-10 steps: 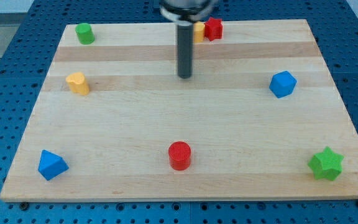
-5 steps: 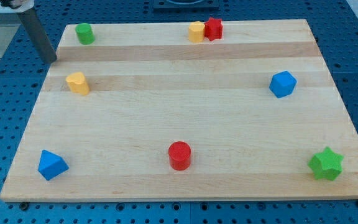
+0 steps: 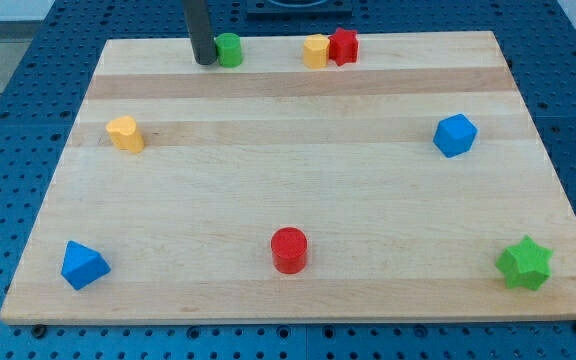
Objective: Push the green circle into the yellow hexagon
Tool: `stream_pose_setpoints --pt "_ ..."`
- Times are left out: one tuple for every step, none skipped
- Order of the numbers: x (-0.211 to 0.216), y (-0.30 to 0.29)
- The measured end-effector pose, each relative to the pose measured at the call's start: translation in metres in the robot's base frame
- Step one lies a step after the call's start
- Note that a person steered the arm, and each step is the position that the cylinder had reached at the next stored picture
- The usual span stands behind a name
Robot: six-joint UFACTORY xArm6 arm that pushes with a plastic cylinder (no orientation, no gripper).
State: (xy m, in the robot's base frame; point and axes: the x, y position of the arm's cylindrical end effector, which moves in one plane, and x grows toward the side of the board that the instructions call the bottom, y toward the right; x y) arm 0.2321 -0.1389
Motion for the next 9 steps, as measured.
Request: stream_pose_setpoints --pt "-0.008 -0.054" --pt "-0.016 -0.076" --pt "-0.016 -0.032" --pt "-0.016 0.029" --pt "-0.016 0.081" --pt "-0.017 0.088" --pt "-0.001 0.058" --pt "0.033 0.059" --pt "0.032 0.080"
